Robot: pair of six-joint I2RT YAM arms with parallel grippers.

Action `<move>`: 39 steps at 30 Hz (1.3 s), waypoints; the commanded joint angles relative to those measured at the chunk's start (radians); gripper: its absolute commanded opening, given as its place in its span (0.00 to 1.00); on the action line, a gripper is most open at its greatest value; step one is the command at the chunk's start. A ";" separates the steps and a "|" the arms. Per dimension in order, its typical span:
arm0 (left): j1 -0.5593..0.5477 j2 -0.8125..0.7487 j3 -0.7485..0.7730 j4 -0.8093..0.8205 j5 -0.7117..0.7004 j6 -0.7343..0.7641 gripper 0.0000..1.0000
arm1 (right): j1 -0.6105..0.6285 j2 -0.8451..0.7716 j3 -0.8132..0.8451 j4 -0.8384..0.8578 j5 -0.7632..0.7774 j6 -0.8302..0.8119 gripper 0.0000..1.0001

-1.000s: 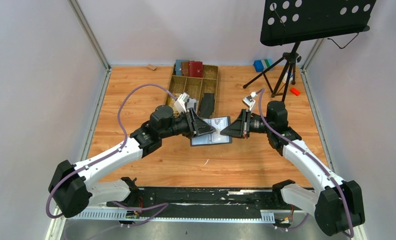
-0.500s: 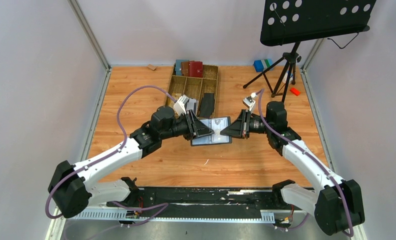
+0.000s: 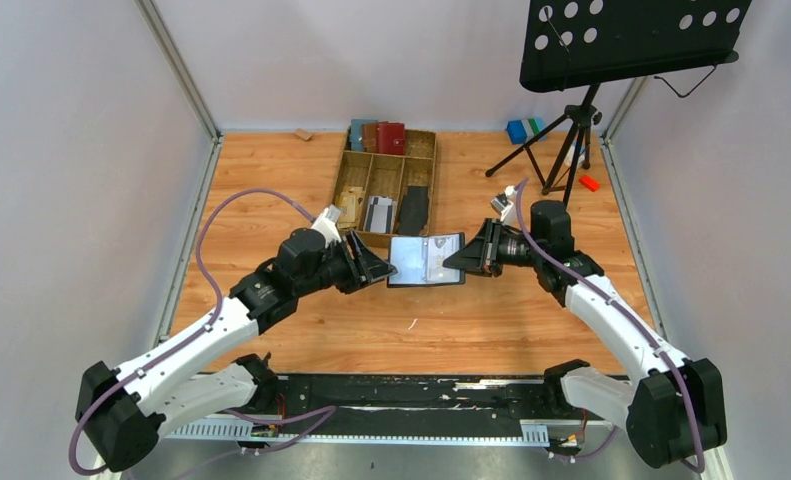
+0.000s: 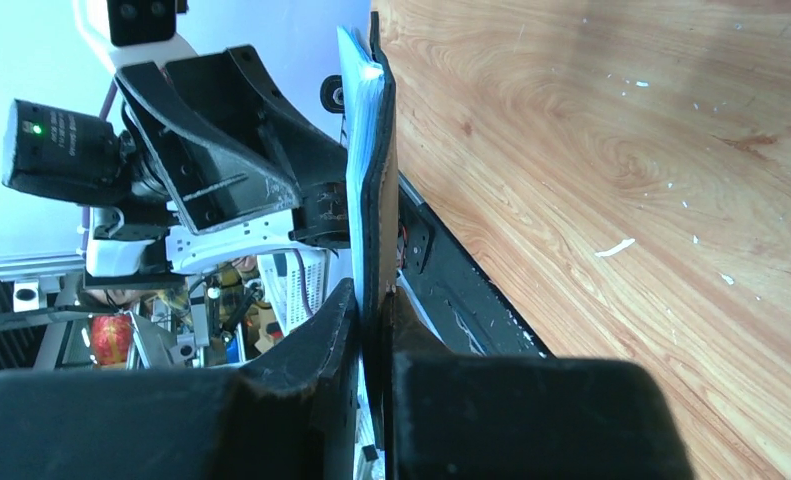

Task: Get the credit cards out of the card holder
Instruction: Remove the credit card from the card holder.

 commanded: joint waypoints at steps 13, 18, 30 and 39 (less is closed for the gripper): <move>0.001 0.025 -0.171 0.420 0.119 -0.163 0.75 | -0.005 0.033 0.031 0.164 -0.075 0.142 0.00; 0.001 0.060 -0.148 0.442 0.132 -0.154 0.73 | 0.000 0.017 0.006 0.206 -0.088 0.190 0.00; 0.004 0.080 -0.155 0.567 0.122 -0.169 0.35 | 0.093 0.035 0.069 0.059 -0.049 0.091 0.00; 0.003 0.052 -0.149 0.483 0.096 -0.148 0.00 | 0.125 0.005 0.133 -0.064 0.045 0.011 0.59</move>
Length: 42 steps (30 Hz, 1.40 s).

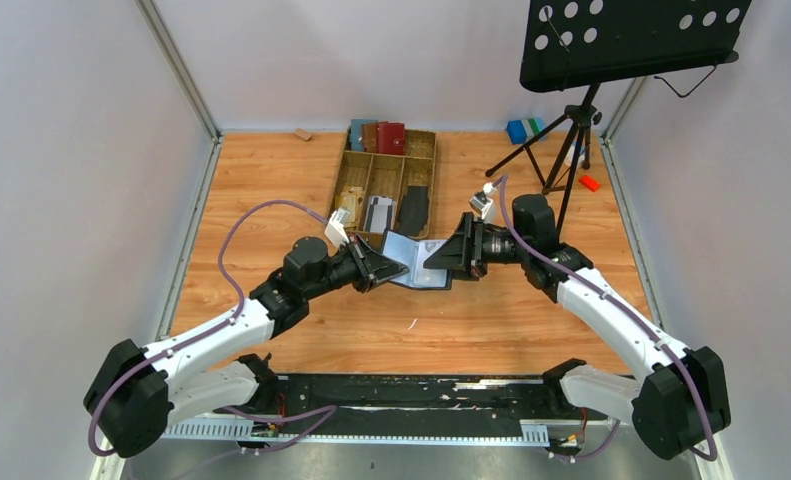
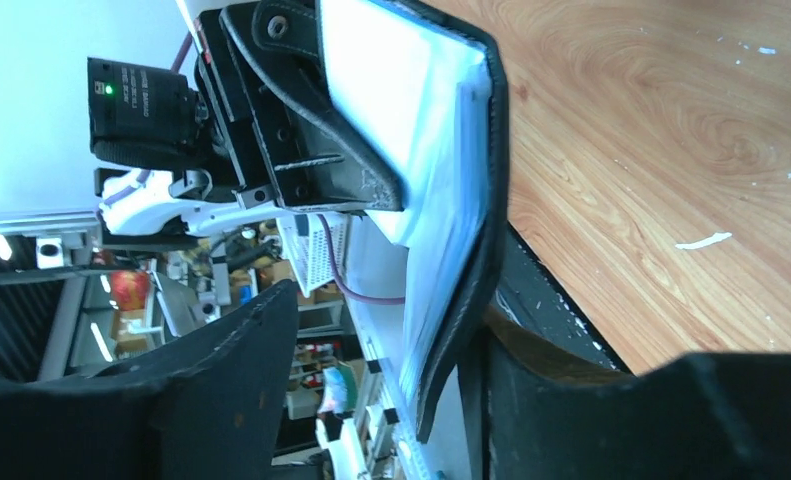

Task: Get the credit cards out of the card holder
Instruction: Remove the credit card from the card holder.

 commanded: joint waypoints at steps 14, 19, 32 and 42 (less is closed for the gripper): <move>0.004 -0.042 0.036 -0.032 -0.016 0.037 0.00 | 0.001 -0.091 0.035 -0.044 0.089 -0.040 0.19; 0.004 -0.018 0.052 -0.026 0.009 0.043 0.00 | 0.002 -0.092 0.005 0.050 0.059 0.007 0.19; 0.004 0.038 0.078 0.011 0.077 0.056 0.00 | 0.004 -0.075 -0.007 0.098 0.046 0.033 0.10; 0.004 0.072 0.089 0.033 0.112 0.056 0.00 | 0.009 -0.049 -0.004 0.058 0.055 0.017 0.03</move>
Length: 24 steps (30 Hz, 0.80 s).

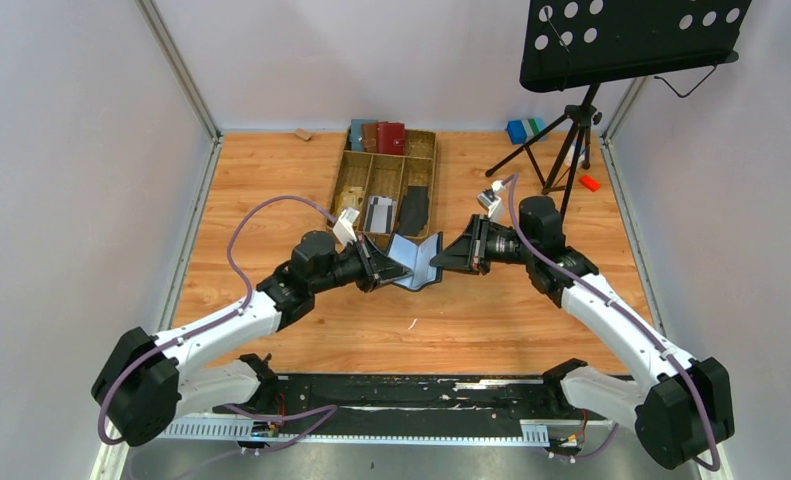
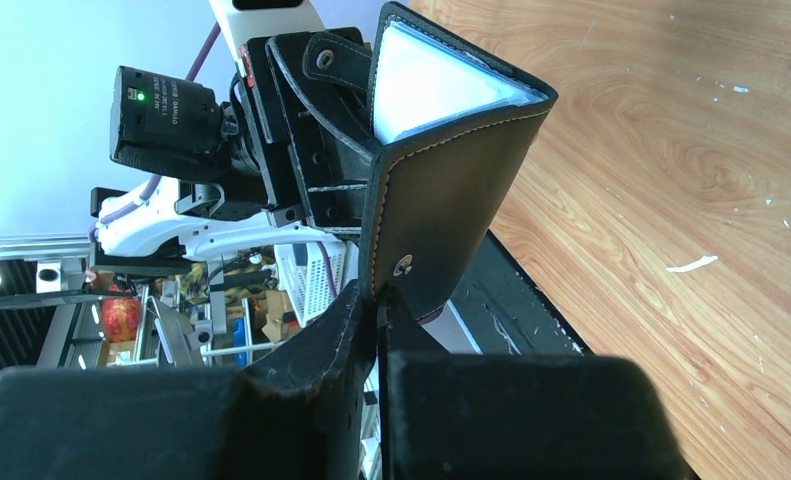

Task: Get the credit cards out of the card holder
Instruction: Remove the credit card from the card holder.

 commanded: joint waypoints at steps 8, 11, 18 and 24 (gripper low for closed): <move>-0.003 0.012 0.100 -0.010 0.044 0.083 0.00 | 0.012 0.135 0.071 -0.328 0.068 -0.186 0.03; -0.010 0.020 0.111 -0.019 0.047 0.098 0.00 | 0.017 0.139 0.063 -0.298 0.067 -0.169 0.11; -0.036 0.041 0.157 -0.074 0.049 0.153 0.00 | 0.035 0.183 0.096 -0.293 0.056 -0.174 0.25; -0.046 0.067 0.166 -0.083 0.055 0.154 0.00 | 0.045 0.185 0.089 -0.235 0.034 -0.148 0.48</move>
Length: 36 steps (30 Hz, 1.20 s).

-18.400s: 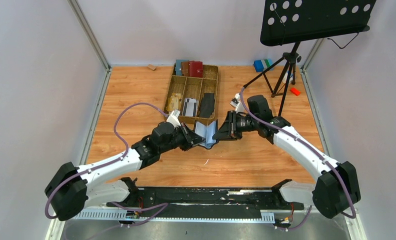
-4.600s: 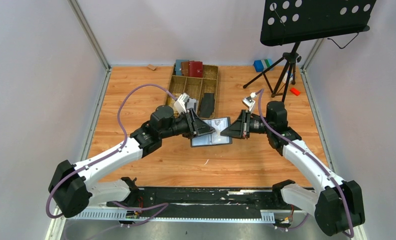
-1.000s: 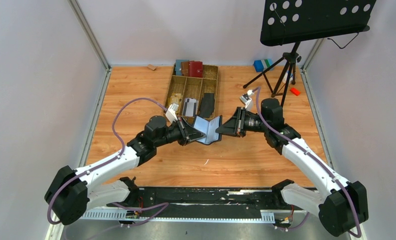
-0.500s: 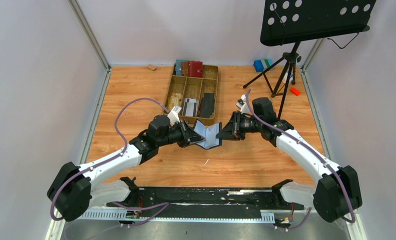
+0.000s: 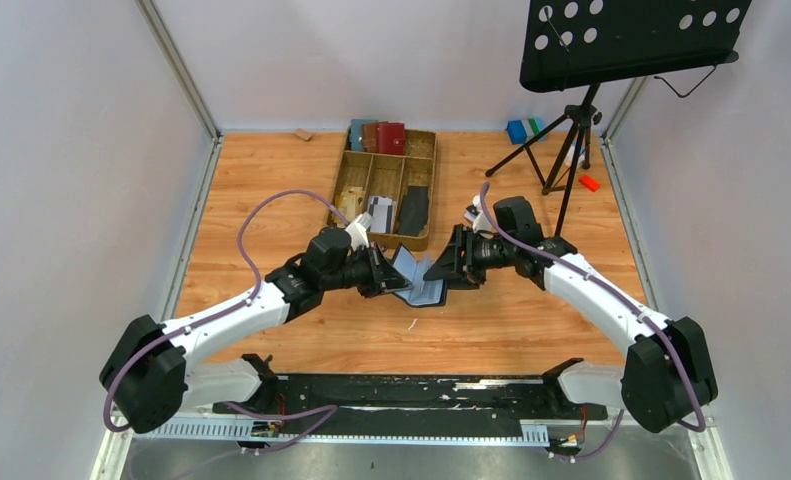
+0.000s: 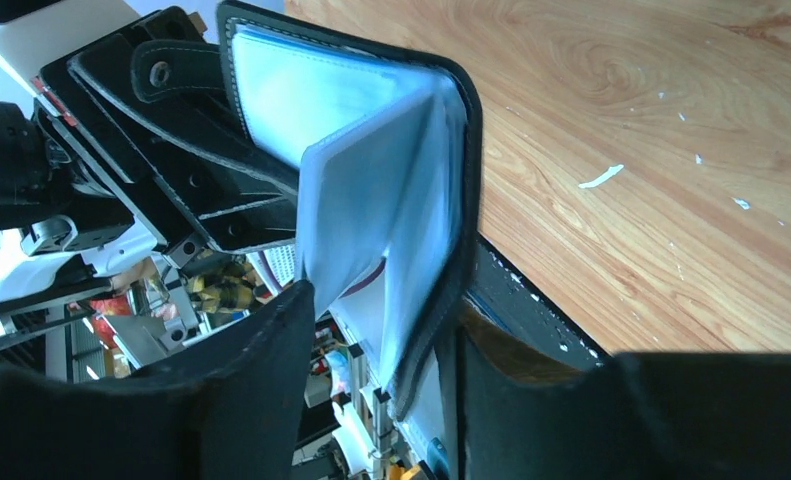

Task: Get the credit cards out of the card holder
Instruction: Remove the credit card from the card holder.

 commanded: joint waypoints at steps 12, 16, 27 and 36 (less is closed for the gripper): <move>-0.021 -0.006 0.100 0.104 0.044 0.011 0.00 | 0.033 0.068 0.067 -0.069 0.038 -0.041 0.25; -0.021 -0.021 0.108 0.068 0.022 0.034 0.00 | 0.033 0.072 0.071 -0.085 0.044 -0.051 0.28; -0.021 -0.036 0.085 0.071 0.005 0.016 0.00 | 0.033 -0.024 0.051 0.090 -0.010 0.010 0.29; -0.023 -0.051 0.074 0.081 -0.009 0.001 0.00 | 0.033 -0.062 0.039 0.107 -0.016 0.014 0.61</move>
